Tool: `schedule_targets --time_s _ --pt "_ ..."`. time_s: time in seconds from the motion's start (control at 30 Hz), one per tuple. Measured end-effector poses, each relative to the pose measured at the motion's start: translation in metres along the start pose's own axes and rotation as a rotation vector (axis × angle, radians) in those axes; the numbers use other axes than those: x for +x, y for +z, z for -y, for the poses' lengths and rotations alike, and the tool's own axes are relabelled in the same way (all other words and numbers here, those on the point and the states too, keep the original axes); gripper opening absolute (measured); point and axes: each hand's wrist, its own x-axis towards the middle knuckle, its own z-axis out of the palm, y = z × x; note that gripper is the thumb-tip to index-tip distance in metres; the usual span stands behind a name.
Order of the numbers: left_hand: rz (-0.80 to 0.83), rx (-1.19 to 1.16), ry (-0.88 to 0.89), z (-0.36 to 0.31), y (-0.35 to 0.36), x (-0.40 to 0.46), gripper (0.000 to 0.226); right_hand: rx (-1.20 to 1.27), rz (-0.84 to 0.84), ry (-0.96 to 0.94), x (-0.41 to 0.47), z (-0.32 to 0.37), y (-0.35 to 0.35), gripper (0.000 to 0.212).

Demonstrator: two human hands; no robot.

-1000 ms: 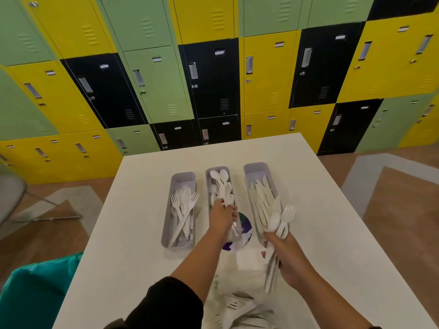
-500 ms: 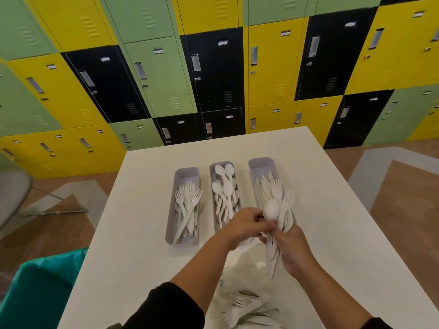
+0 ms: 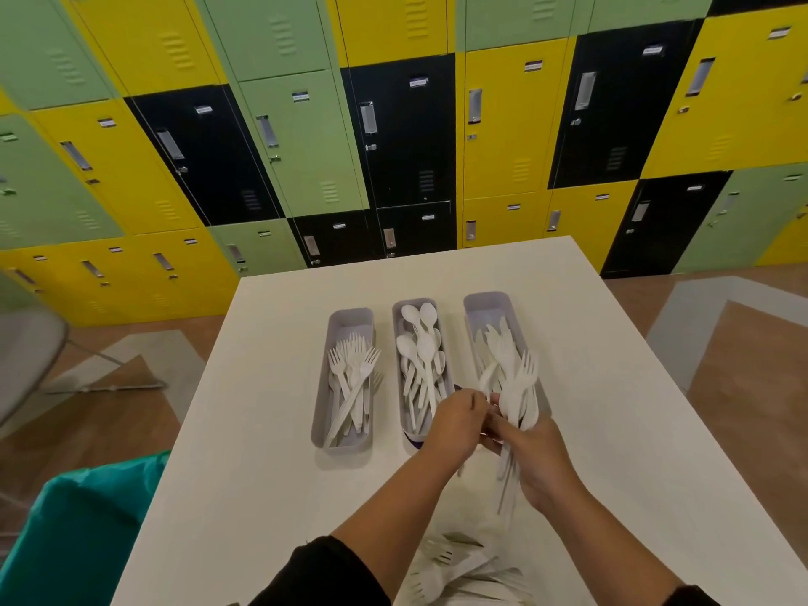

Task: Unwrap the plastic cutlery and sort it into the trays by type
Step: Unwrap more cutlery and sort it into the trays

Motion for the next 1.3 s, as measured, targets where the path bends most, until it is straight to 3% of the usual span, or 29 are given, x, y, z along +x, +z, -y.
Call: schedule_targets --time_s 0.3,0.57,0.83,0.97,1.17,1.3 --pt "0.143 -0.236 -0.081 0.004 -0.011 0.0 0.029 -0.071 -0.025 -0.032 -0.001 -0.002 0.0 0.022" --pt "-0.192 -0.433 -0.15 0.022 -0.035 0.018 0.018 -0.013 -0.031 0.018 -0.002 0.003 0.003 0.012" --pt "-0.406 -0.434 -0.203 0.03 -0.049 0.047 0.022 -0.011 -0.042 0.059 -0.003 -0.001 0.0 0.009" --pt "-0.493 -0.378 -0.141 0.024 -0.056 0.06 0.021 -0.012 -0.042 0.079 -0.002 -0.001 -0.002 0.013" --pt "-0.348 -0.075 -0.162 0.025 -0.064 0.076 0.017 -0.005 -0.03 0.087 -0.001 -0.001 -0.004 0.018" --pt "-0.349 -0.069 -0.155 0.032 -0.058 0.074 0.021 0.008 0.0 0.086 -0.002 0.001 -0.001 0.02"
